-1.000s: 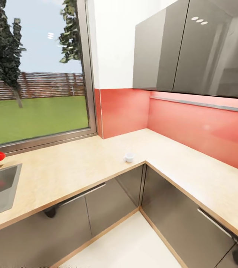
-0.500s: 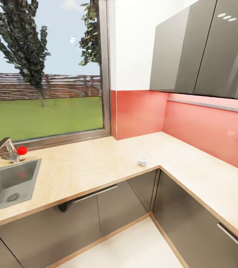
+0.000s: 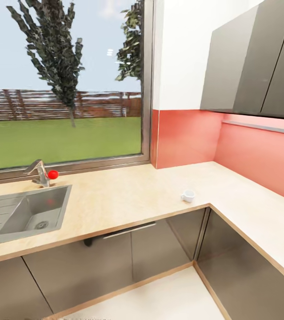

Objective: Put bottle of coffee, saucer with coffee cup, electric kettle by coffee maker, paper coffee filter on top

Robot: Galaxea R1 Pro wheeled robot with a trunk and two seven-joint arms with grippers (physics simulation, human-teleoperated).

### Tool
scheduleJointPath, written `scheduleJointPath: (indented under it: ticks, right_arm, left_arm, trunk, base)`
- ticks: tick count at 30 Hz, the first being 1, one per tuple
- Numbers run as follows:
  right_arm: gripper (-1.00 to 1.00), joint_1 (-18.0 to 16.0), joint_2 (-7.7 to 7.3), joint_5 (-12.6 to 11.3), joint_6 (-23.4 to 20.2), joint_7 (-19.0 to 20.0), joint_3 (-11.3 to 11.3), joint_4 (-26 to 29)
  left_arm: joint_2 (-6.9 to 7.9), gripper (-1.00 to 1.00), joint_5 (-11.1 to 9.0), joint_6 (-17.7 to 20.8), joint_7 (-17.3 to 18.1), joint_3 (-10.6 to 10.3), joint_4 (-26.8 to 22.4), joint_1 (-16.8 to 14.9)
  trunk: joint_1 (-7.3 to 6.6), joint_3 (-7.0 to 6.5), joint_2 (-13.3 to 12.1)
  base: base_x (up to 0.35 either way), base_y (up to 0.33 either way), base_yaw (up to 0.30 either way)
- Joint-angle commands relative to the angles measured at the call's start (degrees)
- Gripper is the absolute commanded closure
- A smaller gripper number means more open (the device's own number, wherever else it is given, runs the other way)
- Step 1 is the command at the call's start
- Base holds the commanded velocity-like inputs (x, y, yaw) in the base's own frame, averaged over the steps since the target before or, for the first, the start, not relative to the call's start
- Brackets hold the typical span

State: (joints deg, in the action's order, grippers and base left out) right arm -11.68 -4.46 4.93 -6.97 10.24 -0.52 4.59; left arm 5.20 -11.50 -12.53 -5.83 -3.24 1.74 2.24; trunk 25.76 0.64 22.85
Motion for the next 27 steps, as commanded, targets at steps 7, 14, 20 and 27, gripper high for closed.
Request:
scheduleJointPath:
  ticks: [7, 14, 20, 27]
  right_arm:
    - [-1.00, 0.1, -0.03, 0.5, -0.3, 0.2, -0.1, 0.2]
    - [-1.00, 0.0, -0.02, 0.5, -0.3, 0.2, -0.1, 0.2]
    - [-1.00, 0.0, -0.02, 0.5, -0.3, 0.2, -0.1, 0.2]
    - [-1.00, 0.0, -0.02, 0.5, -0.3, 0.2, -0.1, 0.2]
  left_arm:
    - [-0.01, -1.00, -0.3, -0.4, -0.1, -0.4, 0.1, 0.0]
    - [-0.01, -1.00, -0.2, -0.4, 0.0, -0.4, 0.1, 0.0]
    - [-0.01, -1.00, -0.2, -0.5, 0.0, -0.4, 0.1, 0.0]
    - [-0.01, -1.00, -0.2, -0.5, 0.0, -0.4, 0.1, 0.0]
  trunk:
    - [0.03, -0.22, 0.1]
    - [0.03, -0.51, 0.1]
    - [0.03, -0.75, 0.1]
    - [0.03, -1.04, 0.1]
  base:
    - [0.000, 0.000, 0.270]
    - [0.000, -0.008, 0.270]
    - [0.034, -0.139, 0.270]
    - [0.082, -0.244, 0.270]
